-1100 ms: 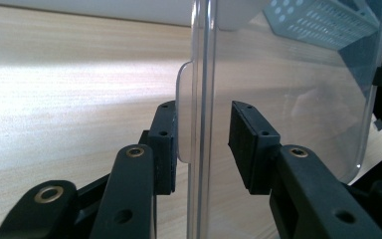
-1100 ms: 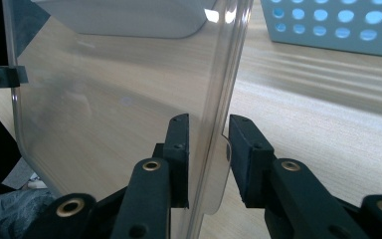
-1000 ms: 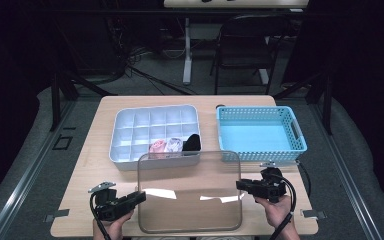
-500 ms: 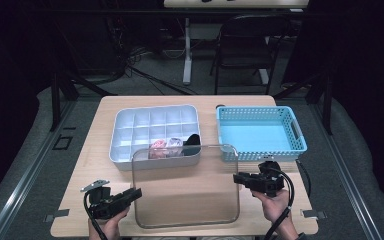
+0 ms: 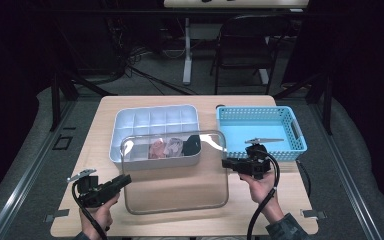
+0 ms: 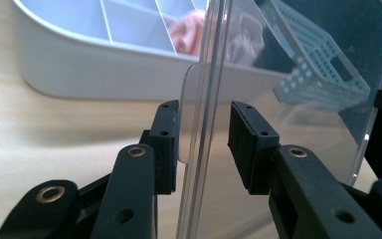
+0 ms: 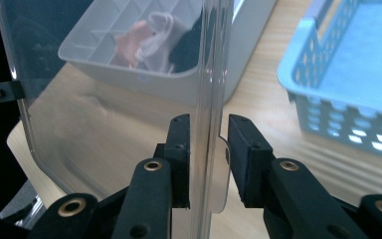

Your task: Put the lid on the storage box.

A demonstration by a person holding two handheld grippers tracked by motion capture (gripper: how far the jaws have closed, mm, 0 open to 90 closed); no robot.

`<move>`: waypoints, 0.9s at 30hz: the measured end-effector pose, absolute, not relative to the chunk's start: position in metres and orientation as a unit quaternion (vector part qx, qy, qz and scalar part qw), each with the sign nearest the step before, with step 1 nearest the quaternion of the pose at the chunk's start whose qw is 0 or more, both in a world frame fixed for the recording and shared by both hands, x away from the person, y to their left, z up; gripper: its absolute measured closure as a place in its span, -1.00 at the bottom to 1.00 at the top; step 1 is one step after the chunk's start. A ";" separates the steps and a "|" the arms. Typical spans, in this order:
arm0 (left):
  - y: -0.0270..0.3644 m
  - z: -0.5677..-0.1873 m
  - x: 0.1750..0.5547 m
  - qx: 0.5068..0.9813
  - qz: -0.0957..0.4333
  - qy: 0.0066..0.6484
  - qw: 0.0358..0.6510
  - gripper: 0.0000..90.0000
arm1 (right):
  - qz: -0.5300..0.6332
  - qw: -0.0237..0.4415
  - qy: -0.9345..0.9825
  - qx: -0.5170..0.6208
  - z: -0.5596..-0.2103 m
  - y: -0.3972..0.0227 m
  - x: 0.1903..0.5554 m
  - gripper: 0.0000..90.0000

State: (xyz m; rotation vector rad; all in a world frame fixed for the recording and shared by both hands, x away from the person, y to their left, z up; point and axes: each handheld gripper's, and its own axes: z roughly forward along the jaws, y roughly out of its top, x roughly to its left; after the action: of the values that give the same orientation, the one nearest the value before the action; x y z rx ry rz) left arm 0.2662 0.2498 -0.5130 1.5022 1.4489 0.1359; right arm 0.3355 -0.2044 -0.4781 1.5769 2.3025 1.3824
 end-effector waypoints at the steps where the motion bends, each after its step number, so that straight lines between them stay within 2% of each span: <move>1: 0.251 -0.512 0.268 0.620 0.064 0.600 0.502 0.45 | 0.445 0.014 0.739 0.506 -0.477 -0.202 0.338 0.60; 6: 0.254 -0.507 0.273 0.616 0.103 0.597 0.504 0.43 | 0.444 0.011 0.736 0.511 -0.475 -0.192 0.352 0.60; 16: 0.260 -0.497 0.285 0.601 0.148 0.592 0.516 0.40 | 0.450 0.003 0.728 0.517 -0.470 -0.180 0.374 0.59; 27: 0.274 -0.480 0.312 0.586 0.158 0.592 0.531 0.40 | 0.450 -0.001 0.732 0.512 -0.449 -0.163 0.411 0.58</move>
State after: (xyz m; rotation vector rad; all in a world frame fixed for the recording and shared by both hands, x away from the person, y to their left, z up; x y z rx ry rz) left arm 0.3119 0.2737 -0.4795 1.3981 1.4120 0.3778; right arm 0.4111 -0.1634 -0.4487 1.6083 2.2995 1.4154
